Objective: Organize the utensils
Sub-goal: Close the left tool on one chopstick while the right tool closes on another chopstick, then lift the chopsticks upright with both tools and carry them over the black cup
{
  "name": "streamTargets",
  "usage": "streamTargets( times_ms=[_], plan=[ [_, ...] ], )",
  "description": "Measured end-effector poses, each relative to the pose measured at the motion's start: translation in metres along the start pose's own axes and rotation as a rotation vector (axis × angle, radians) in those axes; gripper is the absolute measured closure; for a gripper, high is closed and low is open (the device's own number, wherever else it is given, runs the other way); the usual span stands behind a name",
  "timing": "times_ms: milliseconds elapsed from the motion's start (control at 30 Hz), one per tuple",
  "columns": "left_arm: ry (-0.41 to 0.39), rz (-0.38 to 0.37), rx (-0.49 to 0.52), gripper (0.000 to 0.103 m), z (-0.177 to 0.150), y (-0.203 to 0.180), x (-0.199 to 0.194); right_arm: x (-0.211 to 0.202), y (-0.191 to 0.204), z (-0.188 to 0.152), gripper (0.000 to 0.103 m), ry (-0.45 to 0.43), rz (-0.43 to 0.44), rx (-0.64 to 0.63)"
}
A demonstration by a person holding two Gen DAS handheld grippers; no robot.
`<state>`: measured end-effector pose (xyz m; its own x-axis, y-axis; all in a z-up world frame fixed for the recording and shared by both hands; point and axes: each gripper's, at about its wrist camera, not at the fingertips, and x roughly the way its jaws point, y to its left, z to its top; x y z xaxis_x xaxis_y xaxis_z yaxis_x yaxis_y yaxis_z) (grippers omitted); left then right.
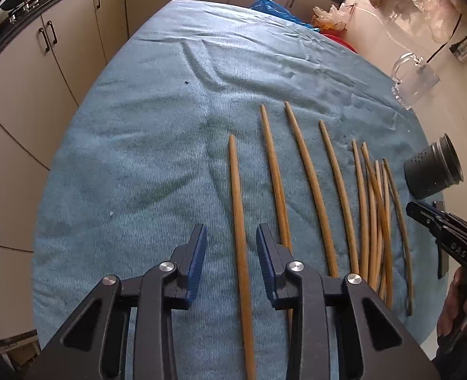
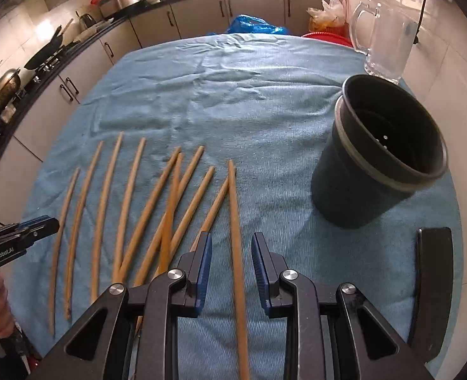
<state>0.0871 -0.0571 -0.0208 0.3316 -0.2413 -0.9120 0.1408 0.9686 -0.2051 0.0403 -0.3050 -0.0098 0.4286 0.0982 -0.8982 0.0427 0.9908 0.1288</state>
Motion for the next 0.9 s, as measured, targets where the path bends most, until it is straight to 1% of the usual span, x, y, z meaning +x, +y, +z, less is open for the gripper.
streamTargets(
  times_ms=[133, 200, 333, 400, 467, 500, 533, 567, 600, 633, 700, 733, 767, 900],
  plan=[
    [0.01, 0.007, 0.002, 0.072, 0.008, -0.001, 0.006, 0.01, 0.0, 0.004, 0.076, 0.02, -0.021, -0.005],
    [0.017, 0.029, 0.002, 0.072, 0.012, -0.001, 0.01, 0.016, 0.0, 0.006, 0.076, 0.029, -0.036, -0.006],
    [0.021, 0.047, 0.01, 0.072, 0.018, -0.002, 0.015, 0.025, 0.0, 0.007, 0.076, 0.045, -0.045, -0.012],
    [0.022, 0.057, 0.021, 0.073, 0.021, -0.005, 0.018, 0.027, 0.002, 0.008, 0.076, 0.051, -0.051, -0.02],
    [0.019, 0.083, 0.021, 0.085, 0.023, -0.007, 0.019, 0.031, 0.004, 0.01, 0.076, 0.061, -0.065, -0.028],
    [0.019, 0.091, 0.022, 0.088, 0.024, -0.008, 0.021, 0.033, 0.004, 0.011, 0.076, 0.066, -0.067, -0.027],
    [0.016, 0.093, 0.019, 0.093, 0.025, -0.008, 0.021, 0.034, 0.004, 0.012, 0.076, 0.064, -0.073, -0.028],
    [0.016, 0.091, 0.011, 0.096, 0.026, -0.007, 0.022, 0.035, 0.004, 0.014, 0.076, 0.066, -0.08, -0.029],
    [0.016, 0.087, 0.009, 0.096, 0.027, -0.007, 0.022, 0.035, 0.004, 0.016, 0.076, 0.068, -0.08, -0.026],
    [0.017, 0.084, 0.007, 0.096, 0.027, -0.006, 0.022, 0.036, 0.003, 0.018, 0.077, 0.07, -0.08, -0.021],
    [0.014, 0.085, 0.008, 0.096, 0.028, -0.007, 0.023, 0.038, 0.004, 0.022, 0.085, 0.072, -0.089, -0.025],
    [0.01, 0.084, 0.011, 0.097, 0.027, -0.007, 0.022, 0.039, 0.005, 0.023, 0.092, 0.073, -0.092, -0.028],
    [0.003, 0.077, 0.012, 0.097, 0.027, -0.007, 0.02, 0.039, 0.006, 0.024, 0.096, 0.076, -0.088, -0.031],
    [-0.044, 0.048, 0.022, 0.097, 0.024, -0.013, 0.003, 0.032, 0.007, 0.021, 0.096, 0.054, -0.056, -0.021]
  ],
)
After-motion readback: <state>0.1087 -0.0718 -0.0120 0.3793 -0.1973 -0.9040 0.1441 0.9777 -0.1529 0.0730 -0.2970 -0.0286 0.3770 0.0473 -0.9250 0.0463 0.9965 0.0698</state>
